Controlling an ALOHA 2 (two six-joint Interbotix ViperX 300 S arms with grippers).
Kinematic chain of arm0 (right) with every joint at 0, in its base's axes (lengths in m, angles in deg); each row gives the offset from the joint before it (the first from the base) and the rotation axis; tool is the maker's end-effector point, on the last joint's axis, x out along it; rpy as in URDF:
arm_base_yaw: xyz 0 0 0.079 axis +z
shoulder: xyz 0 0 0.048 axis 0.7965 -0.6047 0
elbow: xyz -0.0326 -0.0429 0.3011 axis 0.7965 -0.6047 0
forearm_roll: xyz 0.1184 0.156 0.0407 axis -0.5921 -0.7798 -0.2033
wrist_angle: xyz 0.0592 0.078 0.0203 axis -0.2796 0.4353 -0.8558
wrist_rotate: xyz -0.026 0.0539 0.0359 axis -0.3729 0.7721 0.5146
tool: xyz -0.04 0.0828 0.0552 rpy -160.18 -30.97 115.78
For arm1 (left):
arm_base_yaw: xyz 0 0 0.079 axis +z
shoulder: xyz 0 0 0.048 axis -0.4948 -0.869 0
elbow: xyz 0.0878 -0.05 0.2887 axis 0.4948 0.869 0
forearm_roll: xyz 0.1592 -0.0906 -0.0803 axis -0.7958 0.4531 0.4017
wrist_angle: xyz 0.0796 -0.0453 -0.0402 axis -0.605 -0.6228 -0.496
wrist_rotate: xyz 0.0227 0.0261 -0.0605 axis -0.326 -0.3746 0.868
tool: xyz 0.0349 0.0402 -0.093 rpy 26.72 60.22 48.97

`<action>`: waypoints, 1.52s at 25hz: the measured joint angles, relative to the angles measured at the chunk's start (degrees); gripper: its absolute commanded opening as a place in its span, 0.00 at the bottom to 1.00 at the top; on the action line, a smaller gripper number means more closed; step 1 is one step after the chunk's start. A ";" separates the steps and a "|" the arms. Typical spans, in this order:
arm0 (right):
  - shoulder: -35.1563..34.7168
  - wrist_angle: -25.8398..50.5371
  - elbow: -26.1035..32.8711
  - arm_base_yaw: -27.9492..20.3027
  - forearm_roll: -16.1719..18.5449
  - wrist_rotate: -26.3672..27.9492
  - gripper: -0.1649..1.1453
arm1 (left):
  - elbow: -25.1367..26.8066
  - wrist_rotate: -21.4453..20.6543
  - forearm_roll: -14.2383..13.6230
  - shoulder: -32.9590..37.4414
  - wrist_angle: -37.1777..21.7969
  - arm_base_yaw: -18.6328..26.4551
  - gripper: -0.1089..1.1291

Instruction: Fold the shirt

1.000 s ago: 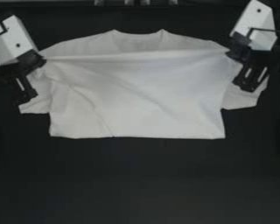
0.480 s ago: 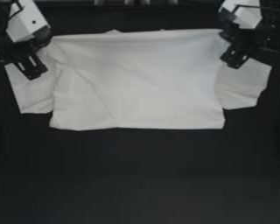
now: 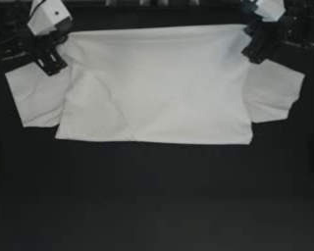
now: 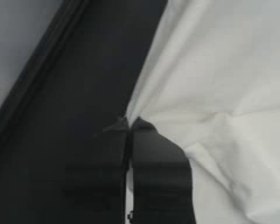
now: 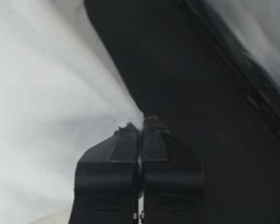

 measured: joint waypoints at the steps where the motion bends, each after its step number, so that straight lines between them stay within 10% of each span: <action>1: -0.70 -0.62 -0.18 -0.53 0.00 0.00 0.18 | 0.00 0.00 0.00 -1.14 0.35 0.26 0.13; 22: -15.29 -15.03 -1.85 -6.94 0.18 0.62 0.19 | -2.02 -0.62 -0.26 -15.03 5.54 4.39 0.18; 32: -17.49 -15.56 -0.79 -6.94 -2.29 -0.09 0.74 | -3.16 -0.97 0.53 -15.64 4.57 3.43 0.88; 38: -14.77 -13.01 0.44 -5.19 -5.10 -0.09 0.75 | -3.25 -1.23 2.55 -11.51 3.43 2.02 0.90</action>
